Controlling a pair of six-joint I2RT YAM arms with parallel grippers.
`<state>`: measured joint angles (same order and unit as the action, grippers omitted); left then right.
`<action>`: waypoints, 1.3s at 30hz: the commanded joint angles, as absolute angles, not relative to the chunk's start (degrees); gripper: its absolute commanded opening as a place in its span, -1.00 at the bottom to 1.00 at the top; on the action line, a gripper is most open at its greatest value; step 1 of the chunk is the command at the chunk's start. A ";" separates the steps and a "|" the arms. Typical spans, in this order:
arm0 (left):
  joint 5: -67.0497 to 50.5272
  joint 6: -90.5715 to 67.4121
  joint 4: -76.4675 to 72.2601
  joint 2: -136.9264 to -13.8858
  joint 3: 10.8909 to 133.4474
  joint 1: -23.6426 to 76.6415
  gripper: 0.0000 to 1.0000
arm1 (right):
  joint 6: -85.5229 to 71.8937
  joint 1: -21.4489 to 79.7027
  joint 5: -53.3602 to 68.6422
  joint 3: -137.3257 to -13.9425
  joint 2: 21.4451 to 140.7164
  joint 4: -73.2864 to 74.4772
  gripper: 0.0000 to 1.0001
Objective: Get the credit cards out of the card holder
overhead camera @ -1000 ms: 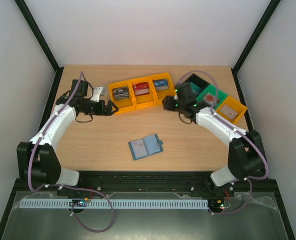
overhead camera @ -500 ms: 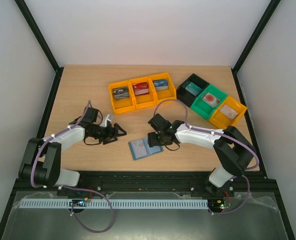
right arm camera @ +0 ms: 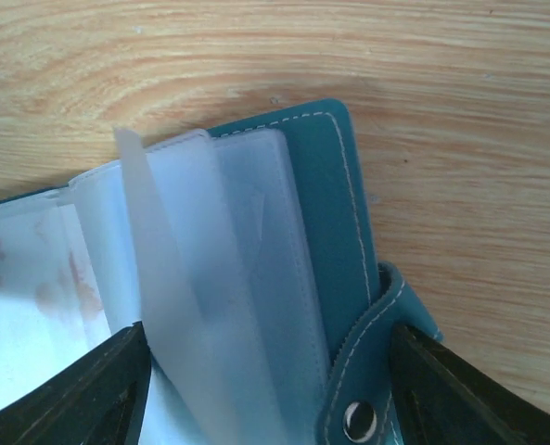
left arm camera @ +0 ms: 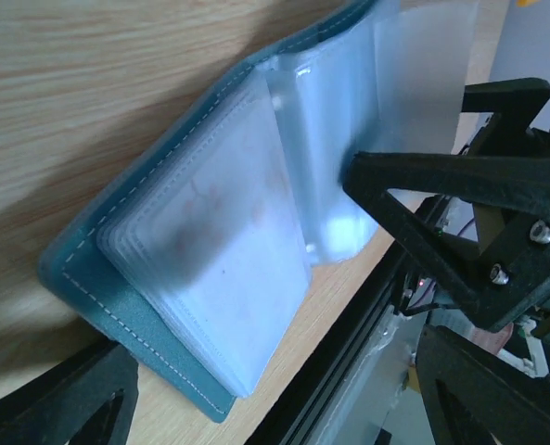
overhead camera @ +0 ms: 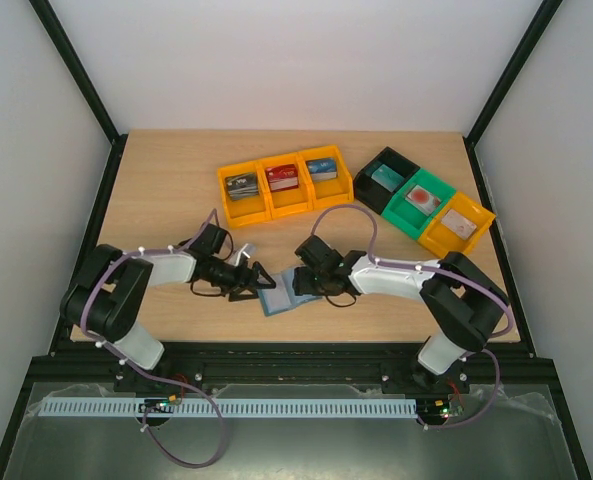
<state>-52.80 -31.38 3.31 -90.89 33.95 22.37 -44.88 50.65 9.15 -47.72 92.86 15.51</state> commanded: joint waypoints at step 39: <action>-62.00 17.64 53.35 -85.69 81.57 14.26 0.99 | -30.78 38.41 38.27 -54.12 69.18 -3.72 -0.97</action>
<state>-55.02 5.13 36.95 -89.47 76.95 16.12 -35.27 38.52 32.64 -50.72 71.70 0.71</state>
